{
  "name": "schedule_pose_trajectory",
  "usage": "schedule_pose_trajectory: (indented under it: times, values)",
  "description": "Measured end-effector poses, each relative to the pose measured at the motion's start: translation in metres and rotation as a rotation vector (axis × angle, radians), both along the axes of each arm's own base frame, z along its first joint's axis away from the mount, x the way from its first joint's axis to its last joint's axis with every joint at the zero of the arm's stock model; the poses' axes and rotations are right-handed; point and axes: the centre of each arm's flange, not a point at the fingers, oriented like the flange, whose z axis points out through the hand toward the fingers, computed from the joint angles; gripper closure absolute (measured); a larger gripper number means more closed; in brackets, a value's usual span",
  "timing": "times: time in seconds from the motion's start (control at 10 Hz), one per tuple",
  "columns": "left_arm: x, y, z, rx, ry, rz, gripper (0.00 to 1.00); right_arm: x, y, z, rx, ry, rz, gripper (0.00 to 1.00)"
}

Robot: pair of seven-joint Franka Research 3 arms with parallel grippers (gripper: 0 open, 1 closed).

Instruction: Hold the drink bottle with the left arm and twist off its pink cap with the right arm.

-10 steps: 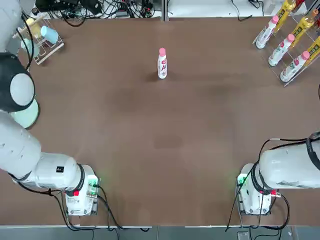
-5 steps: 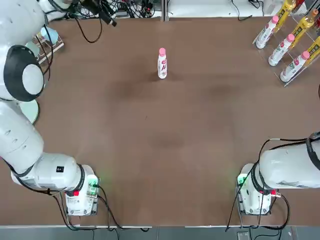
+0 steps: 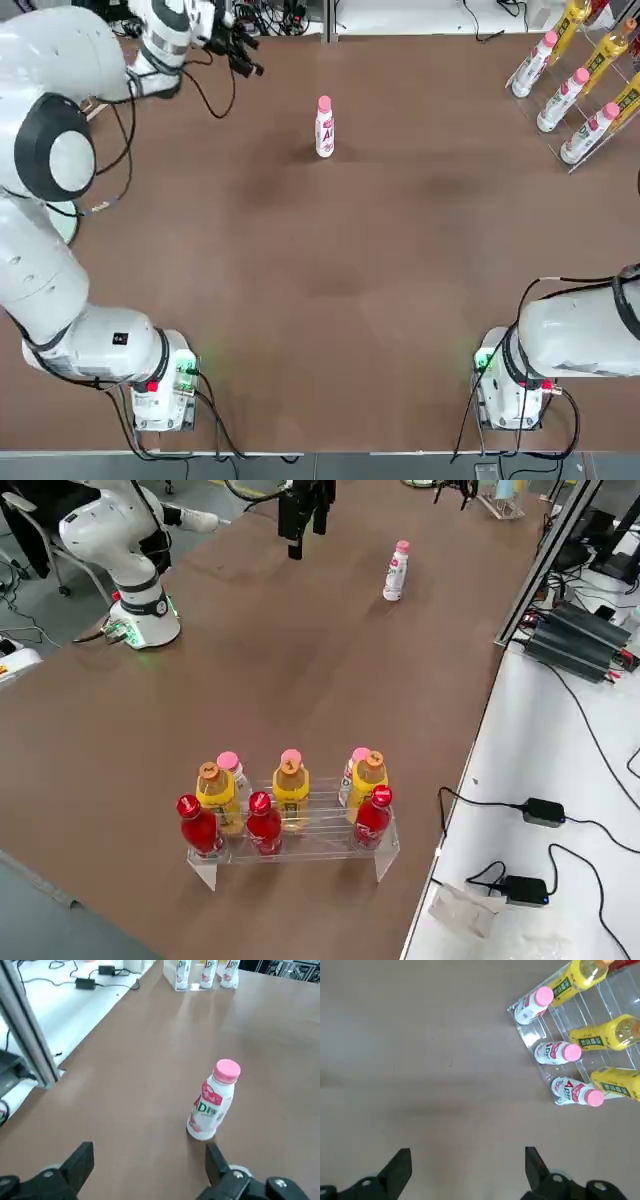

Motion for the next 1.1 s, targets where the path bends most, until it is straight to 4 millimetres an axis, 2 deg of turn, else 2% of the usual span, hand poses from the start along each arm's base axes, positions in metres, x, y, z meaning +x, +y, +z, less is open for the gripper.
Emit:
schedule_pose_trajectory:
  times: [0.2,0.5,0.7,0.8,1.1]
  values:
    - [-0.009,-0.022,-0.043,-0.022,0.038,-0.018,0.02,-0.01,-0.002,-0.006,0.011,0.079,-0.006,0.0]
    - [-0.014,-0.03,-0.079,-0.073,0.031,-0.039,0.04,-0.014,-0.001,-0.009,0.017,0.117,-0.006,0.0]
    - [-0.019,-0.047,-0.1,-0.105,0.0,-0.061,0.04,-0.014,-0.001,-0.009,0.025,0.12,-0.008,0.0]
    - [-0.02,-0.055,-0.109,-0.108,-0.011,-0.065,0.04,-0.014,0.0,-0.01,0.028,0.118,-0.01,0.0]
    - [-0.015,-0.075,-0.113,-0.107,-0.033,-0.05,0.04,-0.007,0.011,-0.007,0.06,0.072,0.008,0.0]
